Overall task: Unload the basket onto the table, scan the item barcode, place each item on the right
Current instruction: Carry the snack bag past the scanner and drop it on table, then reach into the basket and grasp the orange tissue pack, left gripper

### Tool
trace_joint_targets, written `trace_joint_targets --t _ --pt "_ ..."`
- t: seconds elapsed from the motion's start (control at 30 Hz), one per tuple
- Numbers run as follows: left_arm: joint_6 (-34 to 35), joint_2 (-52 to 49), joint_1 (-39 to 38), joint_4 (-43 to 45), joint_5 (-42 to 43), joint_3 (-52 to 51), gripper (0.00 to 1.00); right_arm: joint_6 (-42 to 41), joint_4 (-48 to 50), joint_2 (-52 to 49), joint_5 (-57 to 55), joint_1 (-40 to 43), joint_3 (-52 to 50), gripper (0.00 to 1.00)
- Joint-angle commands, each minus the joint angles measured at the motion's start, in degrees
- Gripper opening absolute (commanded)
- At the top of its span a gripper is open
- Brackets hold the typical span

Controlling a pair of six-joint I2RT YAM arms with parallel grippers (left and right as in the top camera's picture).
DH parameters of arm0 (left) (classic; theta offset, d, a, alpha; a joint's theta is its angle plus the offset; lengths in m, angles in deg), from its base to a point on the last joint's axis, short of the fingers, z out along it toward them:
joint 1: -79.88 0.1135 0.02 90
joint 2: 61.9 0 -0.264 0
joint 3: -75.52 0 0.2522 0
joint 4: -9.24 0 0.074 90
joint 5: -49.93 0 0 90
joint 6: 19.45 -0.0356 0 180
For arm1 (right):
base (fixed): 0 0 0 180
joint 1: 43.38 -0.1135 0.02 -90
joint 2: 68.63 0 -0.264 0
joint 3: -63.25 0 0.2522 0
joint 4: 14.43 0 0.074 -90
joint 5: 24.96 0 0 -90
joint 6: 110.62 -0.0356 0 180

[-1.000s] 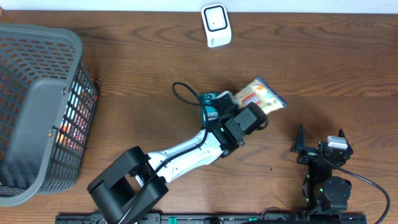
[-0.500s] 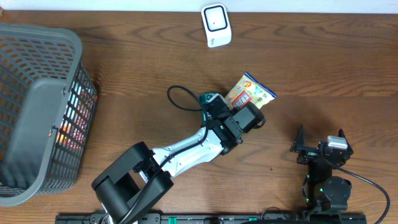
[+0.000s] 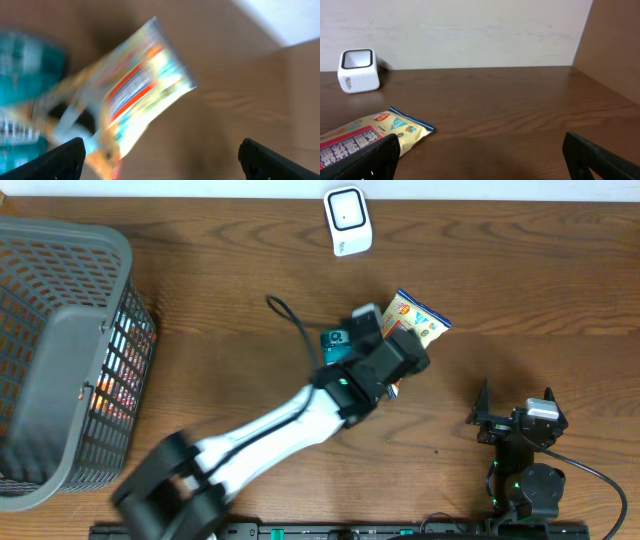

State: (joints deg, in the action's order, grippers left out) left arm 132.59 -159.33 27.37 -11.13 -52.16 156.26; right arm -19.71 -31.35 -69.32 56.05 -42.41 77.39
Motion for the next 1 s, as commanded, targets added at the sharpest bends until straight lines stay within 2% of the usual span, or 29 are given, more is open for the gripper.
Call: trace_joint_targets --t 0.0,0.27,0.4,0.53,0.67,0.9,0.97 --pt "-17.6 10.1 3.1 0.2 -1.2 3.0 0.98 0.9 -0.1 0.3 -0.5 -0.3 -0.1 0.99" --pt "-45.7 26.8 16.8 -0.7 -3.0 3.0 0.98 0.9 -0.1 0.3 -0.5 -0.3 -0.1 0.99" --pt "-46.8 33.0 28.0 -4.3 -11.7 3.0 0.98 0.9 -0.1 0.3 -0.5 -0.3 -0.1 0.99" --pt "-42.5 36.1 41.9 -10.9 -15.8 3.0 0.98 0.9 -0.1 0.3 -0.5 -0.3 -0.1 0.99" --pt "-32.3 36.2 56.1 -21.1 -15.1 3.0 0.98 0.9 -0.1 0.3 -0.5 -0.3 -0.1 0.99" --pt "-12.7 32.2 75.5 -36.8 -4.3 3.0 0.98 0.9 -0.1 0.3 -0.5 -0.3 -0.1 0.99" --pt "-11.3 30.0 79.5 -37.8 -0.3 3.0 0.98 0.9 -0.1 0.3 -0.5 -0.3 -0.1 0.99"
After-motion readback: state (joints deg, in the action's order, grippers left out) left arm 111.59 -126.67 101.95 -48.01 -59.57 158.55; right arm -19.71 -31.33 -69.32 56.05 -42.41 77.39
